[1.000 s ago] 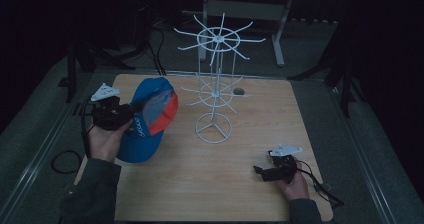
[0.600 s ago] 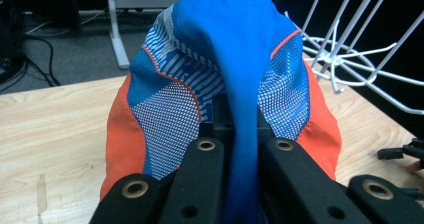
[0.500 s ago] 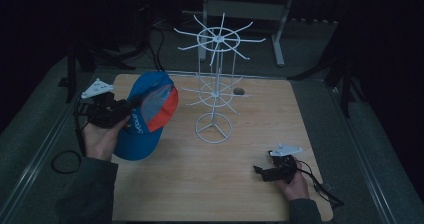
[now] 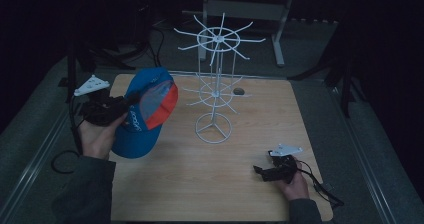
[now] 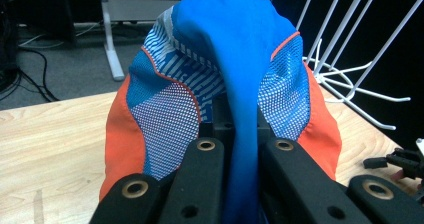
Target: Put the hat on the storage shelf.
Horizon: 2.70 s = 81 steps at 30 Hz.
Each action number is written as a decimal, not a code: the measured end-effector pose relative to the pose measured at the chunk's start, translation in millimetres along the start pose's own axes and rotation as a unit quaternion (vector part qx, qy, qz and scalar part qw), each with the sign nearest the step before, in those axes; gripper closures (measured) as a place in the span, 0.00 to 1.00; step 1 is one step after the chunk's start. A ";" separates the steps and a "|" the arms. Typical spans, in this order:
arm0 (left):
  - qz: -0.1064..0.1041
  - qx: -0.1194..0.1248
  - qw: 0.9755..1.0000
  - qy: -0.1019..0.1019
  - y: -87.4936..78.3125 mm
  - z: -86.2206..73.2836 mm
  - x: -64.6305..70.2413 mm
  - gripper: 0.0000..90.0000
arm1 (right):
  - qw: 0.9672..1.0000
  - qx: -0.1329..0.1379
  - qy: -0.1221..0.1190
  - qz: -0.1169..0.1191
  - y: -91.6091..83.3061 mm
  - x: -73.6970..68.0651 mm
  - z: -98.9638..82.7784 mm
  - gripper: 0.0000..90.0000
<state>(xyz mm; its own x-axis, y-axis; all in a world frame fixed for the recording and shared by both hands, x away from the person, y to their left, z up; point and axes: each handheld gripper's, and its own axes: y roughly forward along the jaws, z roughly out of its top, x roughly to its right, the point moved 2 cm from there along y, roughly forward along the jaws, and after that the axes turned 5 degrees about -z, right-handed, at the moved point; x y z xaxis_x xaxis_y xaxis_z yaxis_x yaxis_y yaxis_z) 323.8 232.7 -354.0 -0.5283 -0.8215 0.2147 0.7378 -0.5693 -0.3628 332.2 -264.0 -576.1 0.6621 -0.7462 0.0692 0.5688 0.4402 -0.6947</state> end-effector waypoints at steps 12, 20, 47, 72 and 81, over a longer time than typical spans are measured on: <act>-0.007 0.012 1.000 -0.001 -5.5 9.7 0.6 1.00 | 1.000 0.001 -0.001 0.000 0.1 0.1 0.0 0.13; -0.013 0.020 1.000 -0.002 -8.4 16.9 1.2 1.00 | 1.000 0.000 -0.001 0.000 0.0 0.1 0.0 0.13; -0.051 0.054 0.997 0.025 -14.4 34.1 -4.9 1.00 | 1.000 0.001 0.000 0.000 0.1 0.1 0.0 0.13; -0.067 0.076 0.994 0.027 -24.6 48.3 -2.6 1.00 | 1.000 0.000 -0.001 0.000 0.1 0.1 0.0 0.13; -0.074 0.084 0.993 0.028 -29.1 53.2 0.4 1.00 | 1.000 0.001 -0.001 0.000 0.1 0.1 0.0 0.13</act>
<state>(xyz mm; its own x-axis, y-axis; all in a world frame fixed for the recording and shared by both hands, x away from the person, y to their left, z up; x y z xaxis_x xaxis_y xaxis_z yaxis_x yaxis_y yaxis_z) 324.4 247.2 -295.1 -0.6551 -0.7281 0.2017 0.7079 -0.6848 -0.1728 332.3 -264.1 -576.1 0.6627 -0.7455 0.0704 0.5694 0.4406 -0.6940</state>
